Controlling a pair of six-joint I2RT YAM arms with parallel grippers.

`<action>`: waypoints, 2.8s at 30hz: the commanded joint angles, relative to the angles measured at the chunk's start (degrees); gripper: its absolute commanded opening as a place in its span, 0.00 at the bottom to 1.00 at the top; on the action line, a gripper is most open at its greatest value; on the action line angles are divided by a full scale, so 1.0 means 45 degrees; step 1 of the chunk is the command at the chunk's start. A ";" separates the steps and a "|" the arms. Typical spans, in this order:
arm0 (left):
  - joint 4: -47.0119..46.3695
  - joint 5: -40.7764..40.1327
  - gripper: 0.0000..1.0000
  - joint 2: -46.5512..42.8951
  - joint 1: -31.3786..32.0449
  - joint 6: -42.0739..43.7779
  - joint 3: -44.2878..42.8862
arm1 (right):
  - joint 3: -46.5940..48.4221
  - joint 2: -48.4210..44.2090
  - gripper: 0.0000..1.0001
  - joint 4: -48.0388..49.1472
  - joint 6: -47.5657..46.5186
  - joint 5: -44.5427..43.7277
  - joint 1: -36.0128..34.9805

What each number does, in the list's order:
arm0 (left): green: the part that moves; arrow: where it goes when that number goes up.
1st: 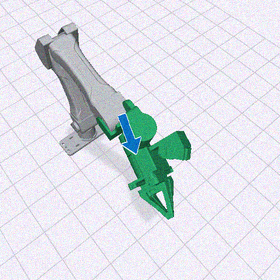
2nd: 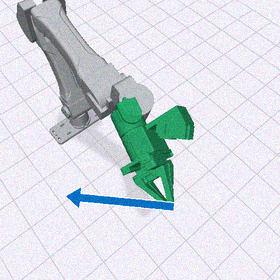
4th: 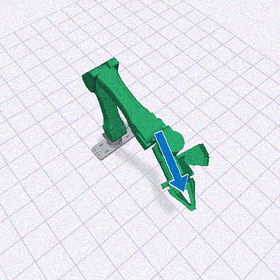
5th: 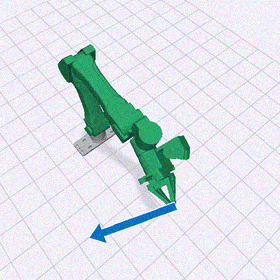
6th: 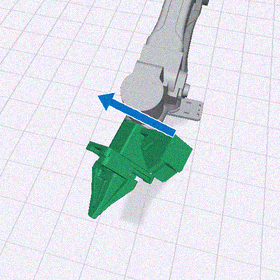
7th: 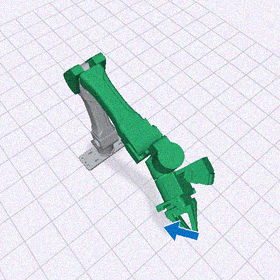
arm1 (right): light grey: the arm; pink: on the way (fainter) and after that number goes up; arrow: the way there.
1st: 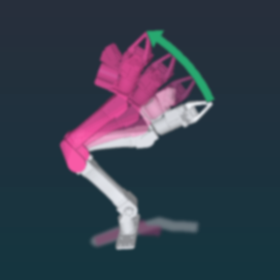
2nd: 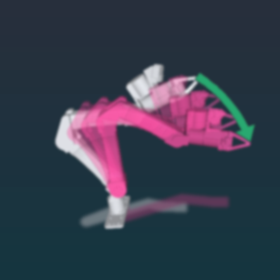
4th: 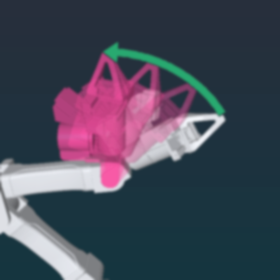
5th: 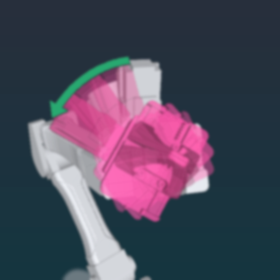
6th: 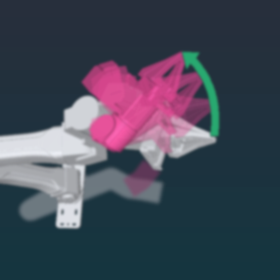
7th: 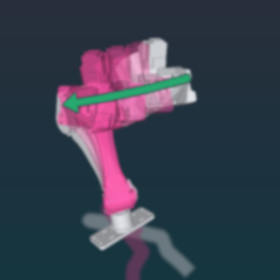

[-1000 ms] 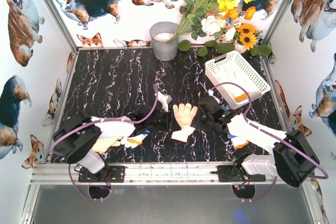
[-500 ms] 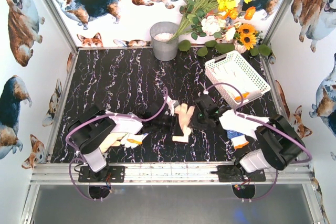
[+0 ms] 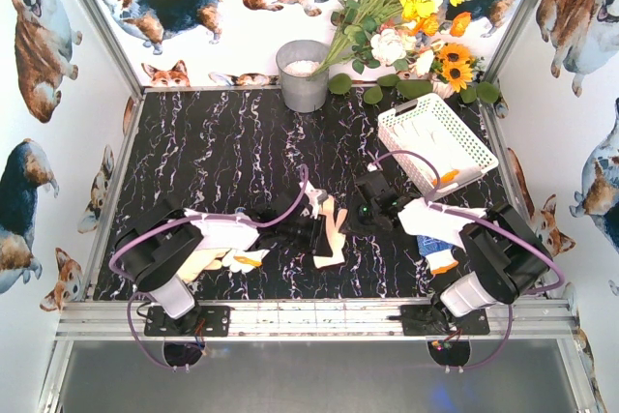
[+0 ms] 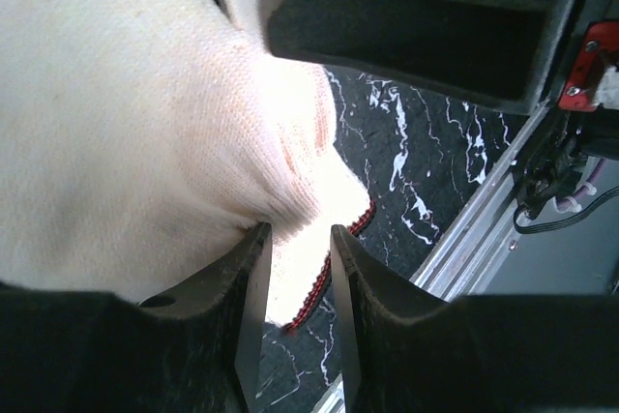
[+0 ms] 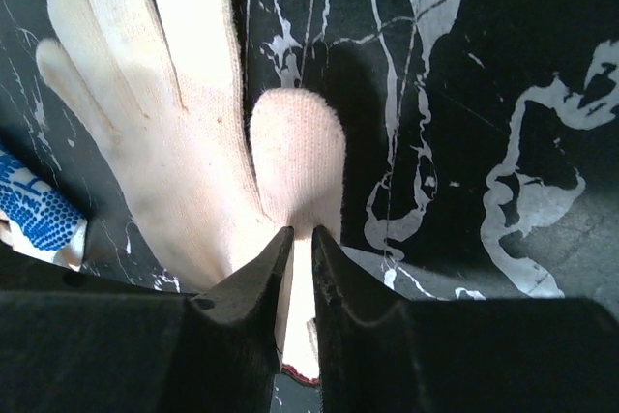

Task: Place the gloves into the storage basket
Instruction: Adjust the glove at the center of the board, then pick up the glove from the center of the board.

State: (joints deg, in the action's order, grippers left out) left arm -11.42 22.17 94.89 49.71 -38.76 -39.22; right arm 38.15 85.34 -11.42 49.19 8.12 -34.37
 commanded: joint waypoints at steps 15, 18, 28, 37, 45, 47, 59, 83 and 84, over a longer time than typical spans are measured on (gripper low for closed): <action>0.1046 -0.0693 0.34 -0.1191 0.0554 0.0411 0.0200 | -0.0493 -0.1561 0.19 -0.1681 -0.0886 -0.0946 0.0011; 0.0966 -0.1174 0.48 -0.1889 0.0738 0.0502 0.0176 | -0.0235 -0.2203 0.26 -0.1847 -0.1312 -0.0649 0.0011; 0.5550 -0.5580 0.87 -0.4358 0.0179 0.1346 -0.2080 | 0.0295 -0.7556 0.58 -0.3874 -0.3464 -0.1920 0.0087; 0.9516 -0.6541 0.96 -0.5281 -0.4718 0.1334 -0.3269 | 0.1369 -0.9133 0.80 -0.6016 -0.5789 -0.2714 0.0953; 1.3442 -0.9204 1.00 -0.5737 -0.7657 -0.1054 -0.4100 | 0.1138 -0.9439 0.86 -0.6827 -0.5230 -0.2947 0.1622; 1.3928 -0.9559 1.00 -0.5772 -0.8064 -0.1894 -0.3876 | 0.1060 -0.9414 0.86 -0.6968 -0.4987 -0.2828 0.1713; 1.3986 -0.8632 0.87 -0.6534 -0.8450 -0.5255 -0.1016 | 0.0190 -0.9588 0.85 -0.6379 -0.3975 -0.2223 0.1827; 1.4412 -0.8980 0.38 -0.6875 -0.8460 -0.7870 0.0802 | -0.0557 -1.0469 0.83 -0.6804 -0.3574 -0.2380 0.1837; 1.4488 -0.9121 0.35 -0.7001 -0.8461 -0.7817 0.0715 | -0.0567 -1.0537 0.83 -0.6831 -0.3512 -0.2390 0.1837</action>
State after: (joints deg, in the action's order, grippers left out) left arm 53.17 -17.04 65.12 12.19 -73.84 -34.11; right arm 35.75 39.44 -43.24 32.16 -1.76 -26.44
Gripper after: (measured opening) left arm 0.400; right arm 0.838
